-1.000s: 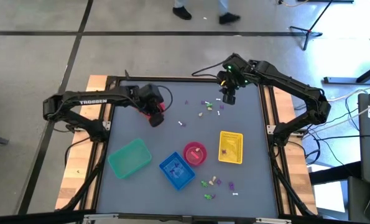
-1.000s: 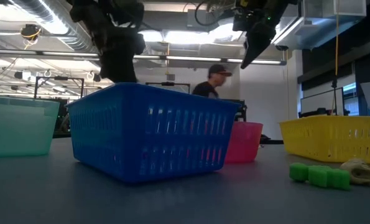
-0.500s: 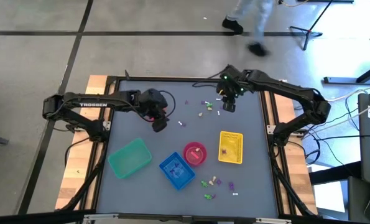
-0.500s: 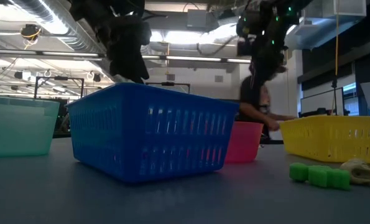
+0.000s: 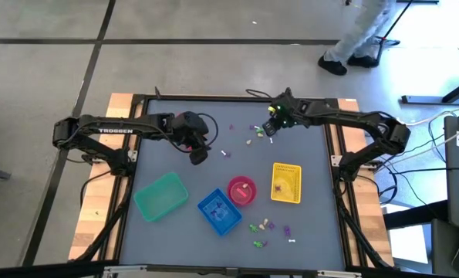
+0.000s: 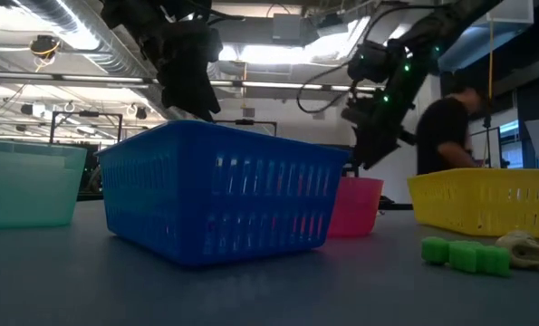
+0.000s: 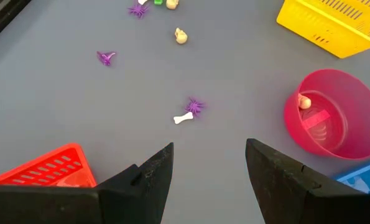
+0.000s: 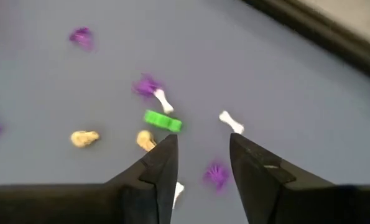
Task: Sort Halloween decoration
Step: Put the violet spider toy into the yellow bin
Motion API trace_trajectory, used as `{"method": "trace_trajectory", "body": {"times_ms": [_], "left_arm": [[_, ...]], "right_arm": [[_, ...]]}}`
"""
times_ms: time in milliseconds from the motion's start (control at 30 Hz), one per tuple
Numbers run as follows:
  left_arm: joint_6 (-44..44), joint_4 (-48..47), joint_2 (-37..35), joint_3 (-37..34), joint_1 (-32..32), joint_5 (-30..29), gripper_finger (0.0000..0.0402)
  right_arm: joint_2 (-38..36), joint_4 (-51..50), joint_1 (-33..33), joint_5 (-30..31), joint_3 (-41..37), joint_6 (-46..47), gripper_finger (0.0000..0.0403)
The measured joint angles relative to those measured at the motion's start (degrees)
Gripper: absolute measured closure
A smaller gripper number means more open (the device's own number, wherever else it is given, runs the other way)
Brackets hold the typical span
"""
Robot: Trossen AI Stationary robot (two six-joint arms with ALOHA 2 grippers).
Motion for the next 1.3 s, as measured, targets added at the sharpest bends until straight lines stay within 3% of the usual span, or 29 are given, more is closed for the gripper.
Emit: {"method": "trace_trajectory", "body": {"times_ms": [367,800,1100,1300], "left_arm": [[0.0,0.0,0.0,0.0,0.0,0.0,0.0218],[0.0,0.0,0.0,0.0,0.0,0.0,0.0218],[0.0,0.5,0.0,0.0,0.0,0.0,0.0218],[0.0,0.5,0.0,0.0,0.0,-0.2,0.0218]], "right_arm": [[0.0,3.5,0.0,6.0,-6.8,11.7,0.026],[0.0,10.4,0.8,3.8,-11.3,14.8,0.026],[0.0,15.2,4.3,9.3,-14.1,16.4,0.026],[1.5,15.9,4.5,9.5,-14.1,17.9,0.026]]}}
